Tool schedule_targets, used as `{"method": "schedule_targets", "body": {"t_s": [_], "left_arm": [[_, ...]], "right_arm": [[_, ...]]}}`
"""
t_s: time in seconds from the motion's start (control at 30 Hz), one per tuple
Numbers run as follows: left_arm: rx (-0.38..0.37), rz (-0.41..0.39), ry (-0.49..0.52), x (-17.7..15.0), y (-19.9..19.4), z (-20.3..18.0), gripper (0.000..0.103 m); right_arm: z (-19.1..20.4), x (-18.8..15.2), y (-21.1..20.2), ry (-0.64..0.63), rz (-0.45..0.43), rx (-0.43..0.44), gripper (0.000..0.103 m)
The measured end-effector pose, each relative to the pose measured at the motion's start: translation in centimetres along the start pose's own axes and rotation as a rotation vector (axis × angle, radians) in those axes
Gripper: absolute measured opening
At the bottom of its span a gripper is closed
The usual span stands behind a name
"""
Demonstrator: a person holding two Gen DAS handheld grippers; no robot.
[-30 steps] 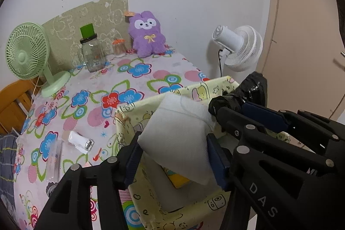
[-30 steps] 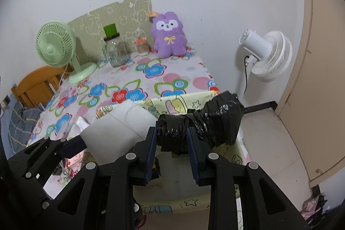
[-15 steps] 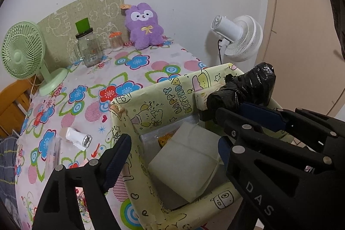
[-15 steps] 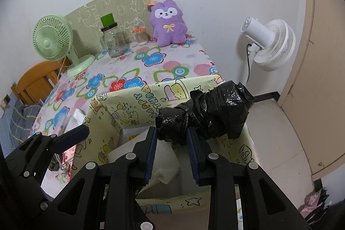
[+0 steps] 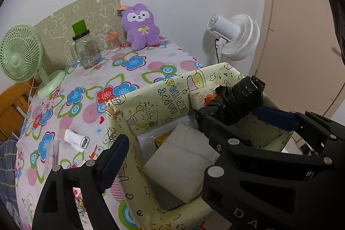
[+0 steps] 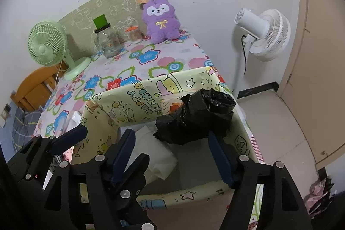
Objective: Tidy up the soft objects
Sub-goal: 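Lower both items into the box and open both grippers, then withdraw both grippers from the box back toward the remaining items on the bed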
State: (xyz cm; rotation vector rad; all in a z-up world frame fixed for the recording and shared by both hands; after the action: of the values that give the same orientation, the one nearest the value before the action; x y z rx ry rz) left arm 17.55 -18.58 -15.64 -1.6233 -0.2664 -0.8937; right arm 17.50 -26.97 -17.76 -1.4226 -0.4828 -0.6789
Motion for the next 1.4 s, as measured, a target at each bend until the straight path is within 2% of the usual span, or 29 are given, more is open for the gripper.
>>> {"method": "schedule_targets", "body": {"t_s": [0.43, 1.4], "left_arm": [[0.012, -0.045, -0.007, 0.0, -2.3, 0.7, 0.09], [0.055, -0.183, -0.066, 0.4, -9.4, 6.1, 0.092]], "right_arm": [[0.9, 0.2, -2.1, -0.006, -0.044, -0.008, 0.077], [7.9, 1.7, -8.1, -0.08, -0.194, 0.017, 0.077]]}}
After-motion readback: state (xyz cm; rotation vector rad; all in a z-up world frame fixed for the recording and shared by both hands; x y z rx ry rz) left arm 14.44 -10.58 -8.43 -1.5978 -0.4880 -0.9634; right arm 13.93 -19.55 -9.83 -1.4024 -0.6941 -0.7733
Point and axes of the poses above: each gripper's, at about its wrist camera, not at the fingertips, and y roughly the way its jaws point, z to its left, x to its top, the point moved 7 cm from there along y, roughly the way its jaws point, and after that the axes turned 4 degrees about -x, right-handed, at the moved point
